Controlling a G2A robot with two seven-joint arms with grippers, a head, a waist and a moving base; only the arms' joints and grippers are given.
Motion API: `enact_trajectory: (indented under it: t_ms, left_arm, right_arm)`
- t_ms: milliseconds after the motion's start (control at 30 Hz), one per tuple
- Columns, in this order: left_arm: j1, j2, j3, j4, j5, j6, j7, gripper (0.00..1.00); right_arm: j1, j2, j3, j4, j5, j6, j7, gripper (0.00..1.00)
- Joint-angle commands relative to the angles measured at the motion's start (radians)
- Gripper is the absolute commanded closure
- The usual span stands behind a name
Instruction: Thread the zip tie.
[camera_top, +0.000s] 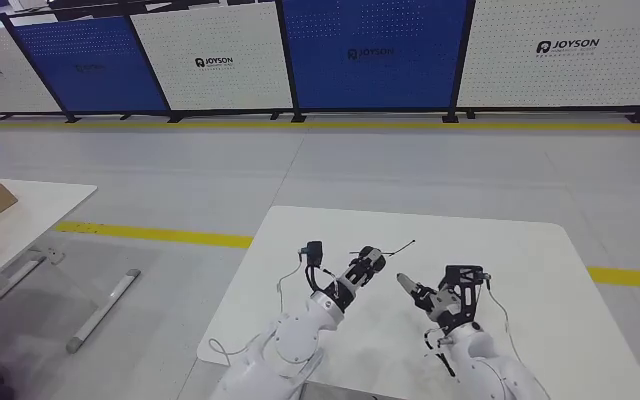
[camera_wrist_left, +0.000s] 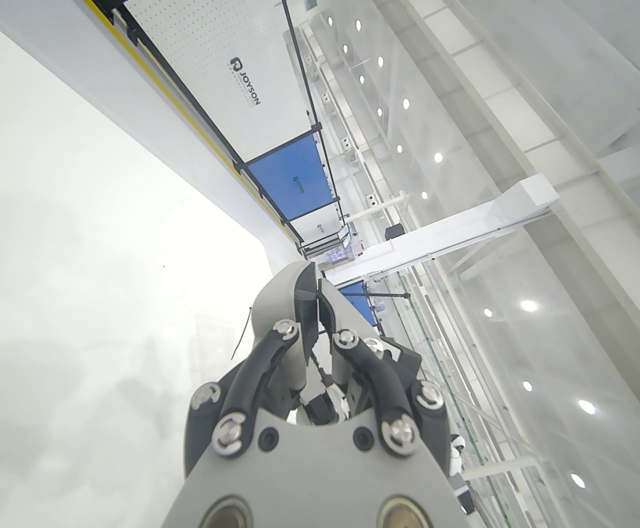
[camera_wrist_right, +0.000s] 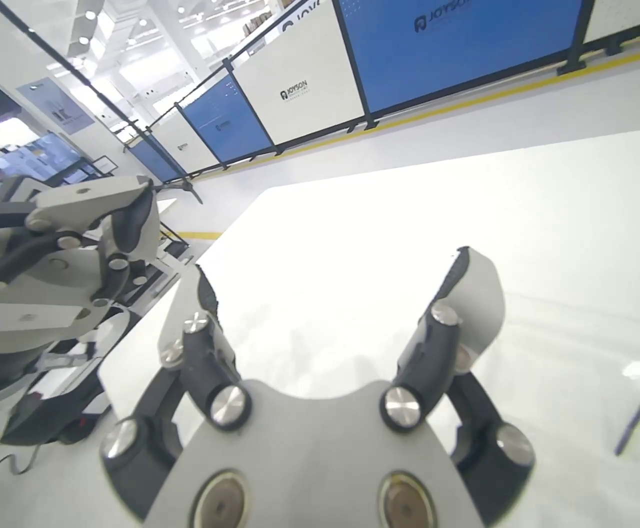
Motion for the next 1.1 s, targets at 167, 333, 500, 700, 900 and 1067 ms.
enact_trajectory:
  t_ms: [167,333,500,700,900,1067]
  left_arm:
    - [0.005,0.000,0.003,-0.003,0.008,-0.005,-0.004,1.00]
    - [0.011,-0.001,0.005,-0.007,0.010,-0.009,-0.006,1.00]
    - [0.012,-0.001,0.007,-0.006,0.016,-0.007,-0.020,1.00]
    - [0.008,-0.001,0.010,-0.007,0.020,0.001,-0.034,1.00]
    - [0.007,-0.001,0.013,-0.009,0.026,0.004,-0.039,1.00]
    - [0.010,-0.001,0.014,-0.012,0.032,0.007,-0.044,1.00]
  right_arm:
    - [0.016,-0.006,-0.037,0.008,-0.075,0.021,-0.035,0.61]
    - [0.018,-0.006,-0.047,0.007,-0.065,-0.016,-0.026,0.64]
    - [0.020,-0.007,-0.048,0.004,-0.067,-0.027,-0.030,0.63]
    - [0.024,-0.005,-0.053,-0.003,-0.072,-0.061,-0.008,0.65]
    - [0.025,-0.006,-0.053,-0.005,-0.073,-0.069,-0.012,0.68]
    - [0.026,-0.005,-0.054,-0.006,-0.080,-0.078,-0.011,0.69]
